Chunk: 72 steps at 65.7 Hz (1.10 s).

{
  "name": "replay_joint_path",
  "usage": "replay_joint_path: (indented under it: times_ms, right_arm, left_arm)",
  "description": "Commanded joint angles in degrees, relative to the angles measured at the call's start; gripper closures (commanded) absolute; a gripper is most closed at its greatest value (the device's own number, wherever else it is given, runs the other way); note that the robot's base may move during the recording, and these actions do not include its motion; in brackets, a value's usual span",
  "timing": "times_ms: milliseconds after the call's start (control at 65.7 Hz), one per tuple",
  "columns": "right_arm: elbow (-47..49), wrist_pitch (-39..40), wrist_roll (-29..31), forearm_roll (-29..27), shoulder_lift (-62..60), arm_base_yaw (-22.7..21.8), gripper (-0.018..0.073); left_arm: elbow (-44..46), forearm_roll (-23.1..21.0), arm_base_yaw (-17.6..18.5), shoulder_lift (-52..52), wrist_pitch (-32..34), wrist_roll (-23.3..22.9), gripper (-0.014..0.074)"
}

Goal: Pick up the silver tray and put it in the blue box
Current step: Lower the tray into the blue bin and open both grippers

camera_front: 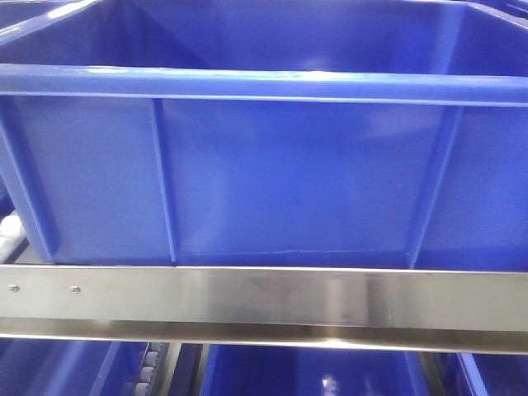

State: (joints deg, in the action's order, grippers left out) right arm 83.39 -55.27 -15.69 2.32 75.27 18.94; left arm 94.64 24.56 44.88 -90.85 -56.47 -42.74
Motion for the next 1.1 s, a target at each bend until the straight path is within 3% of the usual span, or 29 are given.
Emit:
replay_joint_path:
  times_ms: [0, 168, 305, 746, 838, 1081]
  right_arm:
    - [4.26, 4.20, 1.11, 2.59, 2.98, -0.47, 0.0499]
    - [5.67, 5.63, 1.11, 2.72, 11.28, -0.47, 0.0499]
    - [5.71, 6.86, 1.11, 2.77, 16.67, -0.54, 0.0499]
    - [5.71, 7.74, 1.11, 4.06, 25.52, -0.61, 0.0470]
    - [5.71, 7.80, 1.11, 4.12, 25.52, -0.61, 0.0373]
    - [5.78, 7.75, 1.11, 4.12, 25.21, -0.61, -0.0029]
  left_arm:
    - [1.80, 1.37, -3.87, -1.06, 3.05, 1.99, 0.0701]
    - [1.83, -6.69, -9.15, -6.48, 7.23, 6.05, 0.0701]
    - [2.45, -11.67, -10.63, -10.79, 8.65, 9.86, 0.0701]
    - [2.45, -11.98, -10.73, -17.29, 9.41, 12.39, 0.0673]
    - [2.45, -11.92, -10.84, -17.29, 9.51, 12.82, 0.0579]
    - [2.71, -12.26, -10.84, -17.29, 9.82, 13.61, 0.0228]
